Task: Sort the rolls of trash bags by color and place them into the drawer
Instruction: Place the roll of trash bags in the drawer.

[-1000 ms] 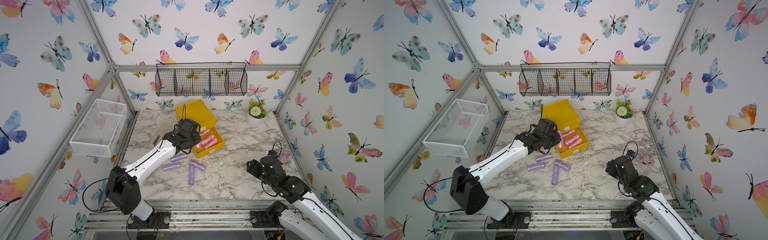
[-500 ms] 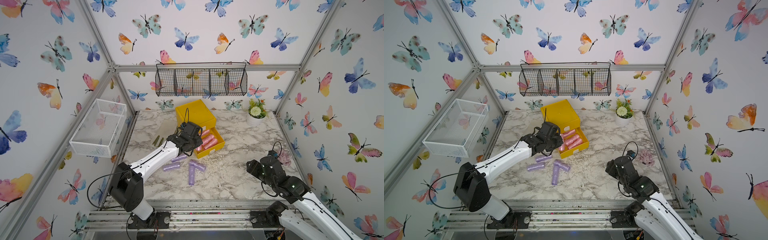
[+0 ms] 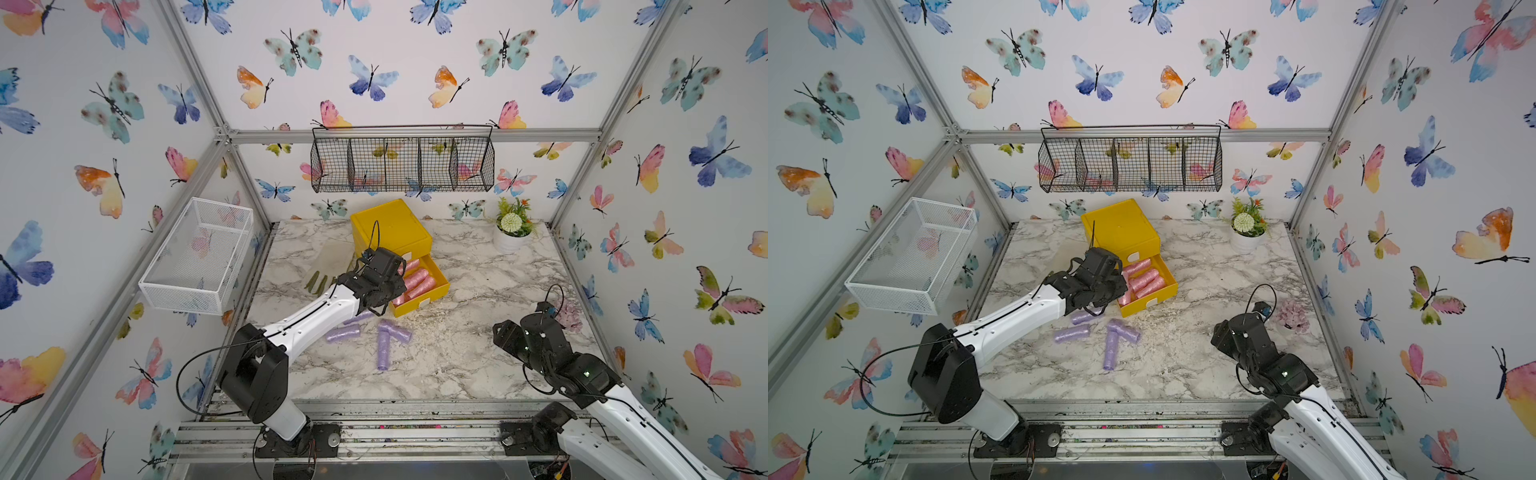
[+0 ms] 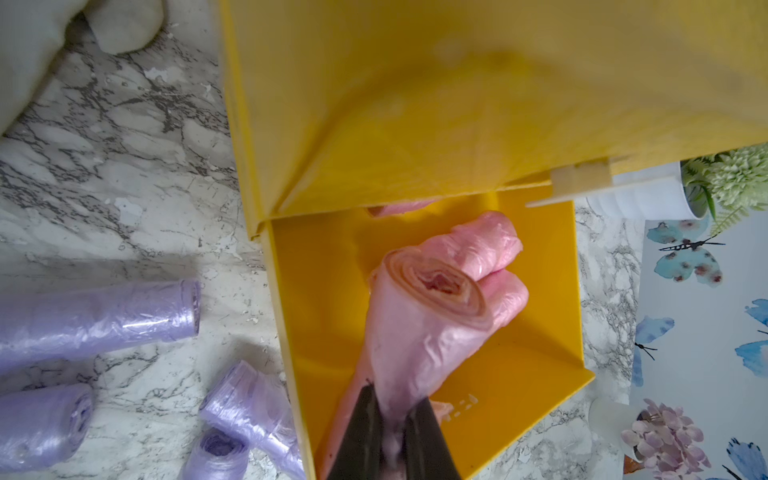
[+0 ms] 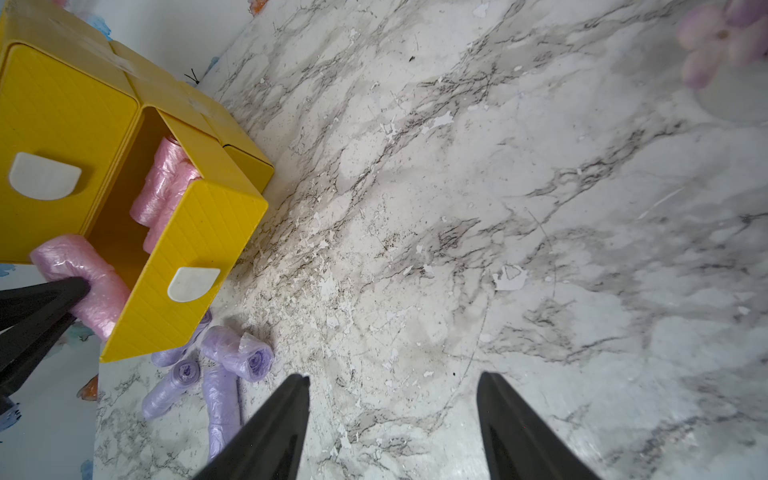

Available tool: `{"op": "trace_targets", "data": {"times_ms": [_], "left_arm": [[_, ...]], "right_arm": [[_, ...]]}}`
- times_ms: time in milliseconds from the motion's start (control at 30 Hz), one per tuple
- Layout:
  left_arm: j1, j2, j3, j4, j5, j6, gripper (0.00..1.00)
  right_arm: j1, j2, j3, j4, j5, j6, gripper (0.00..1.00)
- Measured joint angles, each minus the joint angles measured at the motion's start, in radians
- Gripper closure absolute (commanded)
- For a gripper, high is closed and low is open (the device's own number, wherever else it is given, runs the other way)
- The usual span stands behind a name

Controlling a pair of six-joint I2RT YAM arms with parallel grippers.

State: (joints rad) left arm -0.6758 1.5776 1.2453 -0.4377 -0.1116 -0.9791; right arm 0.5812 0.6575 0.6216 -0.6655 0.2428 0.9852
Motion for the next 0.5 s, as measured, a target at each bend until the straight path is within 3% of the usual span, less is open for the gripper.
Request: {"op": "trace_targets", "data": {"times_ms": [500], "left_arm": [[0.0,-0.024,0.0,-0.001,-0.001,-0.002,0.74]], "right_arm": [[0.0,0.002,-0.006,0.0,-0.005,0.001,0.31]]}}
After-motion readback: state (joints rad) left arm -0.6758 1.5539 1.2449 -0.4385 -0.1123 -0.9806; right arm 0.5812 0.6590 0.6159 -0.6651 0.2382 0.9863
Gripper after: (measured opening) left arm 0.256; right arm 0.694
